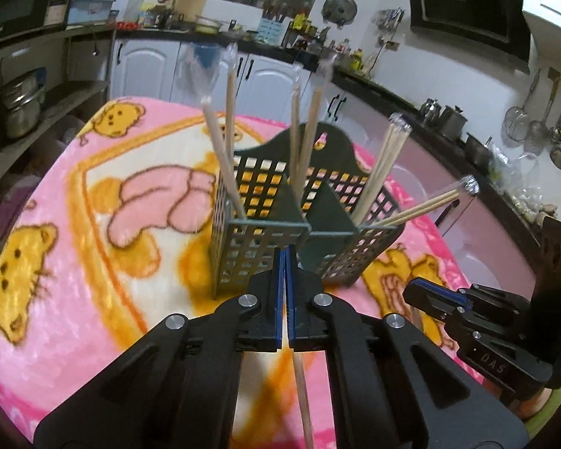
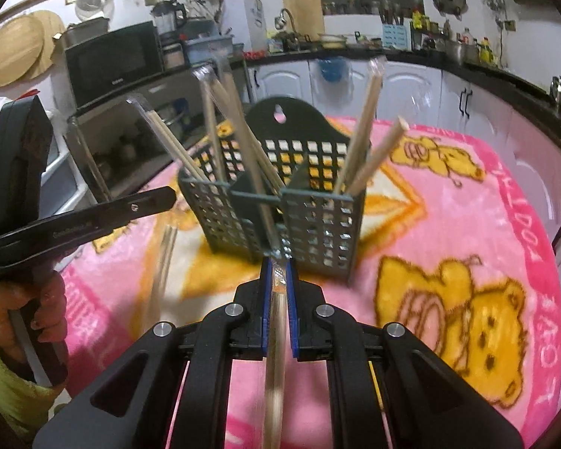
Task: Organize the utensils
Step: 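Lift the held chopsticks with both tools up over the caddy, then lower the held chopsticks into the caddy with both tools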
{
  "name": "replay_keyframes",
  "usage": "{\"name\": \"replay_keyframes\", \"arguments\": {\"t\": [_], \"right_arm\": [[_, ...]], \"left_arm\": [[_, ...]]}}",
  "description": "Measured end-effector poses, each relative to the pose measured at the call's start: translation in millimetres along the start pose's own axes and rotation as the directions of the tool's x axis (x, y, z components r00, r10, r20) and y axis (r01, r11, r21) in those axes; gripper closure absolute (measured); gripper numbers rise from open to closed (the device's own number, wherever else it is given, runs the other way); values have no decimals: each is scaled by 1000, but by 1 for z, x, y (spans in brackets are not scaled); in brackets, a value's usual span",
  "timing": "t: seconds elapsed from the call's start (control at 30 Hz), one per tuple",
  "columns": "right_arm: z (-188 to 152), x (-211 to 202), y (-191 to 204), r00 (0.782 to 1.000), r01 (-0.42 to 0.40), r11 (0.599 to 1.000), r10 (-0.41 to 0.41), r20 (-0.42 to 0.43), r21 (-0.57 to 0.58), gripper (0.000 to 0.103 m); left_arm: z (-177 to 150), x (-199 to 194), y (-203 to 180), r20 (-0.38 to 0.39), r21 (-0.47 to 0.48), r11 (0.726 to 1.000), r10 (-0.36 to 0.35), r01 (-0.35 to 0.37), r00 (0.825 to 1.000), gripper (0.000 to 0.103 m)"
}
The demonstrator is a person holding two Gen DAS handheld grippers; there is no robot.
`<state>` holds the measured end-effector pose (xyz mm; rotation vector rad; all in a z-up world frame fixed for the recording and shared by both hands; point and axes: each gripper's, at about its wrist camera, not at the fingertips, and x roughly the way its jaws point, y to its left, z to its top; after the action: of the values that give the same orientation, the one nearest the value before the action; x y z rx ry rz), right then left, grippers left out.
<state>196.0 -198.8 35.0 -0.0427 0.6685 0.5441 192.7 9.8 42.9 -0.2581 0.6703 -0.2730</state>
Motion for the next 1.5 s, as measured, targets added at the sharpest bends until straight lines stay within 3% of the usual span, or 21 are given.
{"name": "replay_keyframes", "arguments": {"t": [0.8, 1.5], "right_arm": [[58, -50, 25, 977, -15, 996, 32, 209, -82, 98], [139, -78, 24, 909, 16, 995, 28, 415, -102, 99]], "left_arm": [[51, -49, -31, 150, 69, 993, -108, 98, 983, 103], [138, -87, -50, 355, 143, 987, -127, 80, 926, 103]]}}
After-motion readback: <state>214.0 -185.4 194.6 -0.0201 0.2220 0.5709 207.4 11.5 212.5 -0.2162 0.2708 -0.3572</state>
